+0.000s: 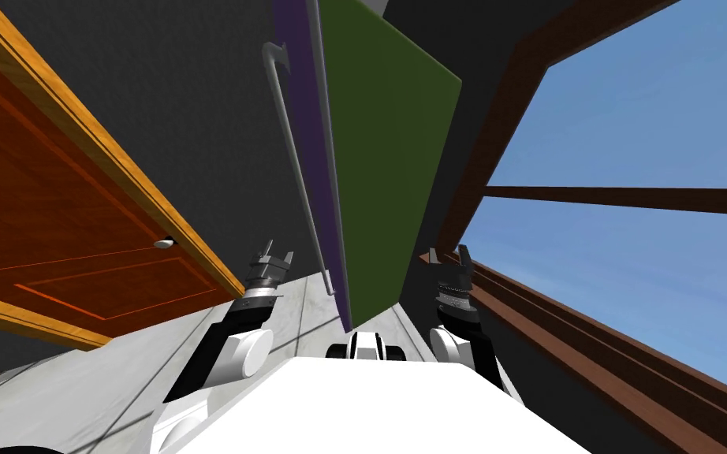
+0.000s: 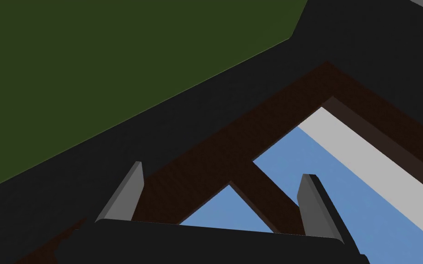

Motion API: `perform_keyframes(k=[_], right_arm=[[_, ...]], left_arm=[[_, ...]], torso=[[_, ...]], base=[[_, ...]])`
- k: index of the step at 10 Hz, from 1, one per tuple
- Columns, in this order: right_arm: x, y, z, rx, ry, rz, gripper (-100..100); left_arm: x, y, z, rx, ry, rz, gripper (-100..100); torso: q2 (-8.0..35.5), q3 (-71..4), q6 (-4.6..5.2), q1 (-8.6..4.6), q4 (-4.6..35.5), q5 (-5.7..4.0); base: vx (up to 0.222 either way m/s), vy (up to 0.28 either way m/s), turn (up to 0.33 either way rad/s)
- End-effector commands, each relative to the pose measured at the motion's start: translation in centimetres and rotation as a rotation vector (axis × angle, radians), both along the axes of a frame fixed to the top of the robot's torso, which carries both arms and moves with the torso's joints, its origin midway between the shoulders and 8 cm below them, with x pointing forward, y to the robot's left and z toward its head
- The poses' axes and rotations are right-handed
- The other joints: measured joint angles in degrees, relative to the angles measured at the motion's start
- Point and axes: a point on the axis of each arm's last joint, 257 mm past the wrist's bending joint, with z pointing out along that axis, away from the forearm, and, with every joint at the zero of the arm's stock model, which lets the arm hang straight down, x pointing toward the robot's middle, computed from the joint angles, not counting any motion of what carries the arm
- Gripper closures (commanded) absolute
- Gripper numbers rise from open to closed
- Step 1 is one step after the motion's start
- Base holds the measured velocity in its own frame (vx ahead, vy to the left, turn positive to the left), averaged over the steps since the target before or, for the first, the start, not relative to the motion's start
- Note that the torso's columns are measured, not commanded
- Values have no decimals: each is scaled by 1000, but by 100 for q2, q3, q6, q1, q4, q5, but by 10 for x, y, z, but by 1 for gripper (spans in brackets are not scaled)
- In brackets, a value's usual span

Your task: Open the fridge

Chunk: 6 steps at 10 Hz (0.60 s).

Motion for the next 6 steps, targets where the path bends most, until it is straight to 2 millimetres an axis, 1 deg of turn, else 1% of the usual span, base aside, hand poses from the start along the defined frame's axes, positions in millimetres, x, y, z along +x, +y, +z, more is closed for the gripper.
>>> perform_keyframes(k=[1, 2, 3, 6], right_arm=[[0, 0, 0, 0, 0, 0, 0], [0, 0, 0, 0, 0, 0, 0], [0, 0, 0, 0, 0, 0, 0], [0, 0, 0, 0, 0, 0, 0]], left_arm=[[3, 10, -11, -55, 40, 3, -100], [4, 13, -15, -74, 54, 4, -100], [5, 16, -19, -91, 67, 3, -100], [6, 22, -28, -136, 104, -1, -100]], torso=[[1, -1, -1, 11, -1, 2], [11, 5, 0, 27, 2, 7], [15, 8, -1, 14, 4, 5], [8, 4, 0, 30, 2, 9]], base=[[122, -158, 135], [113, -200, 122], [130, -209, 183], [112, -156, 113]])
